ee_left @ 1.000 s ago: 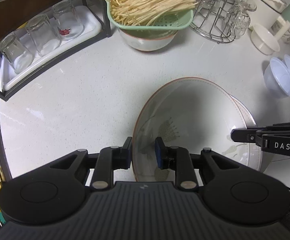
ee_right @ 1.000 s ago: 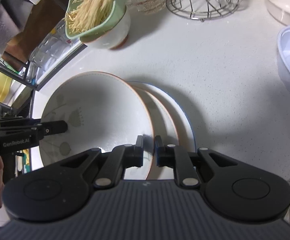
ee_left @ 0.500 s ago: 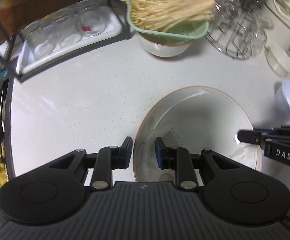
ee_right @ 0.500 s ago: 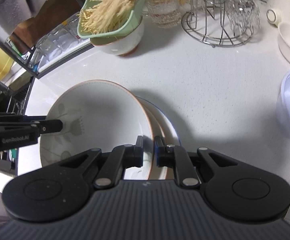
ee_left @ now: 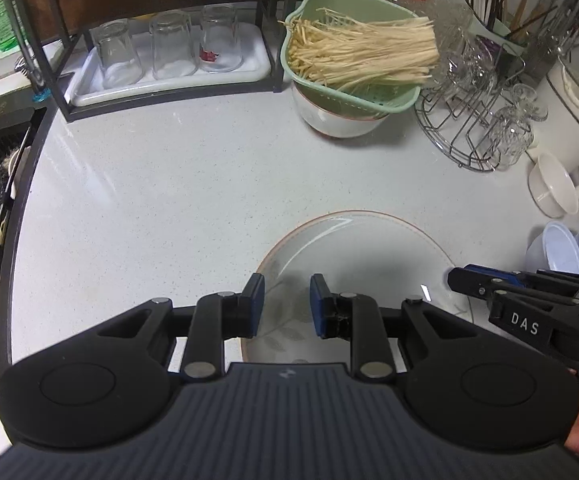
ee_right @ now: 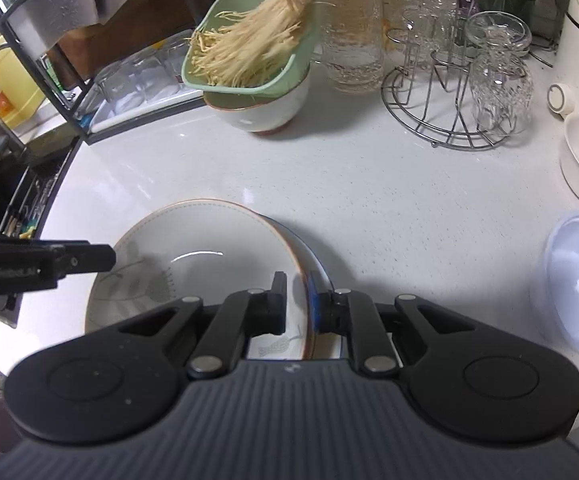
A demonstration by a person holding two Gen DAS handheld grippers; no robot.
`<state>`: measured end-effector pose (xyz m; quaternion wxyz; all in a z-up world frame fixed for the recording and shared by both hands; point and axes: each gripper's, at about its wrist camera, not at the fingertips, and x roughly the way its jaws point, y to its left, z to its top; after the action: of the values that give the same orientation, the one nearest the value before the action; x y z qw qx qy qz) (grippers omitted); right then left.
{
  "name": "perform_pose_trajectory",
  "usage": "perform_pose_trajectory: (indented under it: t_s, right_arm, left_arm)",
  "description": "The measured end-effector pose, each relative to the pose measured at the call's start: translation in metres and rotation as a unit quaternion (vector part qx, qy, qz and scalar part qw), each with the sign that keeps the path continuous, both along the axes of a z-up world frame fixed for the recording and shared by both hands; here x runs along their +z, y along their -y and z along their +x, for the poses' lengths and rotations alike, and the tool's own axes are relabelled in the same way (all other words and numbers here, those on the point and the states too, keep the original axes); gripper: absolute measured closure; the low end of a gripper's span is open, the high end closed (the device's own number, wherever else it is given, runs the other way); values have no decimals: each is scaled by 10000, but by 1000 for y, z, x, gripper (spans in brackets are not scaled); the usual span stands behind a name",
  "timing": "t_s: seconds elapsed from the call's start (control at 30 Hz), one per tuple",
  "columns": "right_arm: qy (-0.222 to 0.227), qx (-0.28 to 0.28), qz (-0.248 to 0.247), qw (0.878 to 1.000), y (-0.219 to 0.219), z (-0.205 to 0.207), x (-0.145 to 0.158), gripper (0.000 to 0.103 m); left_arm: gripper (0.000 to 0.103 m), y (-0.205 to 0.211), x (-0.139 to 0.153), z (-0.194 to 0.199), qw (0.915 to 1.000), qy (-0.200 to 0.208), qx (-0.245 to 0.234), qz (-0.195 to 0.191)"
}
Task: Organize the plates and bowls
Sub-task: 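Set the leaf plate onto the stack and open both grippers, then withdraw both grippers and move them toward the two light-blue plastic bowls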
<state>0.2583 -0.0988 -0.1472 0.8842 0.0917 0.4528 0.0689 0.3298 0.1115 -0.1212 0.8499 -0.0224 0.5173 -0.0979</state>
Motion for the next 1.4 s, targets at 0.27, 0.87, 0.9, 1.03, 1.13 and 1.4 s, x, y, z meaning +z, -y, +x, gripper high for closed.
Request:
perform_pose_trajectory:
  t_s: [0.27,0.87,0.9,1.03,1.13,1.4]
  right_arm:
    - [334,60,246,9991,17,-7,7,88]
    - [1327,210,571,9893,70,-56,65,89]
    - [1369,197,572,9887,73,-60,68,89]
    - [1533,145,613,9862,89,-78,77,89]
    - [1695,183,519,9840,97,-94,84,88]
    - [1787,275,355,9829,122,-126,79,89]
  left_arm:
    - [76,1,4,-11,9996,48,242,-160]
    - [76,33,72,-59,9949,671,285,-697]
    - [76,37,74,-63,9948,714,273,-679]
    - [76,53,84,-83,9936,893,266,-637]
    - [76,66,87,-98,9930,982,278,-586]
    - [70,107,89,-140,9935,1083,110,-335]
